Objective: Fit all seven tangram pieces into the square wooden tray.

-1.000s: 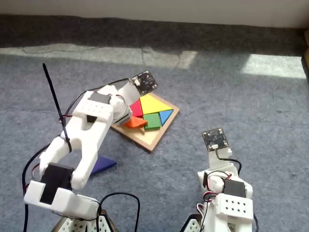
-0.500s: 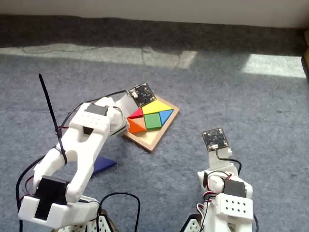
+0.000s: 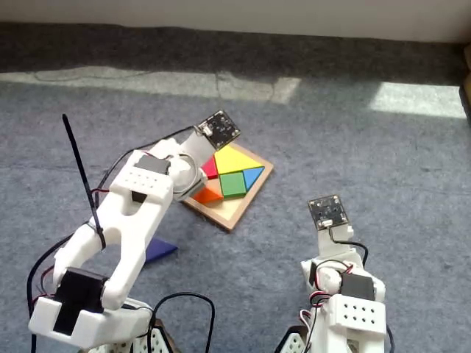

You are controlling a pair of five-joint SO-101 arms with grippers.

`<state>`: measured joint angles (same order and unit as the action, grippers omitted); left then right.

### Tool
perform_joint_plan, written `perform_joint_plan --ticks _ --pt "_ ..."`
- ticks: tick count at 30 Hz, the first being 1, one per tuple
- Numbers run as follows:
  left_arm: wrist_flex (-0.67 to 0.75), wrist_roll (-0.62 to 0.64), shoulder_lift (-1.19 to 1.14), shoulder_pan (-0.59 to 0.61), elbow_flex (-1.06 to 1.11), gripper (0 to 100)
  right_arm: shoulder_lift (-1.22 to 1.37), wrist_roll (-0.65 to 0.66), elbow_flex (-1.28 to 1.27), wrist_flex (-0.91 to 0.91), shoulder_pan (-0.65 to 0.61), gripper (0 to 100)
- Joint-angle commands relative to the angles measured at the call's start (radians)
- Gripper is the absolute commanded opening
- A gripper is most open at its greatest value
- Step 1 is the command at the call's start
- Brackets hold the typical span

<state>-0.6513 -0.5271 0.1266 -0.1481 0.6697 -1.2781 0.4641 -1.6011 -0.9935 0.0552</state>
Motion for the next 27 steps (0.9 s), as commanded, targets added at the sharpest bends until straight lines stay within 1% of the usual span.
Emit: perform_joint_plan --ticks 1,7,11,15,18,20,24,27 --pt "0.060 0.017 -0.028 -0.031 0.012 21 -0.002 0.000 -0.007 0.027 0.024 18.4" --pt "0.060 0.015 -0.101 -0.036 0.018 21 -0.002 0.000 -0.007 0.027 0.024 18.4" --pt "0.031 0.015 -0.047 -0.038 0.039 21 -0.002 0.000 -0.007 0.027 0.024 18.4" --pt "-0.011 -0.046 0.039 -0.041 0.067 21 -0.002 0.000 -0.007 0.027 0.024 18.4" --pt "-0.011 -0.041 0.088 -0.039 0.068 21 -0.002 0.000 -0.007 0.027 0.024 18.4" --pt "-0.003 -0.012 0.102 -0.039 0.067 21 -0.002 0.000 -0.007 0.027 0.024 18.4" --pt "0.089 0.084 0.101 -0.059 0.068 22 -0.002 0.000 -0.007 0.027 0.024 18.4" --pt "0.109 0.092 0.101 -0.082 0.067 22 -0.002 0.000 -0.007 0.027 0.024 18.4"
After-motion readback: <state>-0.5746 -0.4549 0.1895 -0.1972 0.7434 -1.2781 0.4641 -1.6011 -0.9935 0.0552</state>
